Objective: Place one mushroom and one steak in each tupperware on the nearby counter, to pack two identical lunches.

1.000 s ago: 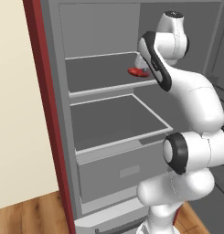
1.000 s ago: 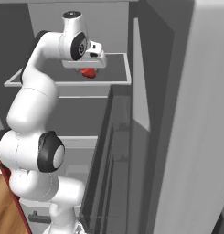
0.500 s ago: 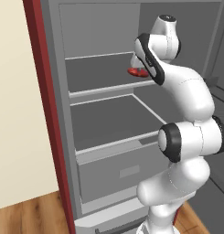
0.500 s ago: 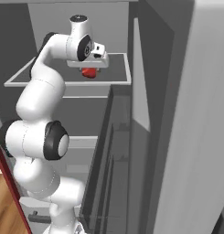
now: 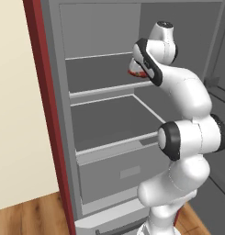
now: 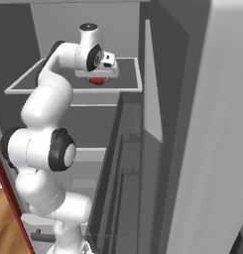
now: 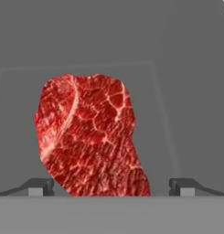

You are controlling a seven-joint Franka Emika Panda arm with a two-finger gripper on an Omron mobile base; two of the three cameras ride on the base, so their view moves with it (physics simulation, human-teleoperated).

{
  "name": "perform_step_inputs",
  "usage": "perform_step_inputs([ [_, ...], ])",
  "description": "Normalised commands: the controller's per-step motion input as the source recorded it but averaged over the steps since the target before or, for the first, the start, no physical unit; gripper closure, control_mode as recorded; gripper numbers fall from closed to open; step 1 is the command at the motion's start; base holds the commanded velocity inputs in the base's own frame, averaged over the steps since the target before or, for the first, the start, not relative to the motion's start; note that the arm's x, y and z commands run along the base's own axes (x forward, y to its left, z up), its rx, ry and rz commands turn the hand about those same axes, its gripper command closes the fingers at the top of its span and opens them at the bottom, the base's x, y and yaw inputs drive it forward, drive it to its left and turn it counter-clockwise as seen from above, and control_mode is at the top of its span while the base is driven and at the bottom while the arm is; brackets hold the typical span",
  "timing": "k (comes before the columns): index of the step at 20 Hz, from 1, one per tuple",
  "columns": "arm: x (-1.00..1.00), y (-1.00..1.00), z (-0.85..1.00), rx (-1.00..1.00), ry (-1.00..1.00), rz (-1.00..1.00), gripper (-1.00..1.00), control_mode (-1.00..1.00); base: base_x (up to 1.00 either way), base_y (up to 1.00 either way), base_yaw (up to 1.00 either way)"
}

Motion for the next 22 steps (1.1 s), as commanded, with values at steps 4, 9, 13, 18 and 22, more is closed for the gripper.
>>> perform_step_inputs([
  [4,0.54,0.00,-0.23,0.00,-0.01,0.01,-1.00,-1.00,0.00,0.00,0.00],
  [9,0.44,0.03,-0.21,0.00,0.00,0.01,-1.00,-1.00,0.00,0.00,0.00],
  [13,0.00,0.16,-0.45,0.00,0.00,0.01,1.00,-1.00,0.00,0.00,0.00],
  [18,-0.02,0.00,0.00,0.00,0.00,0.00,1.00,-1.00,0.00,0.00,0.00],
  [22,-0.74,0.30,-0.04,0.00,0.00,0.00,1.00,-1.00,0.00,0.00,0.00],
])
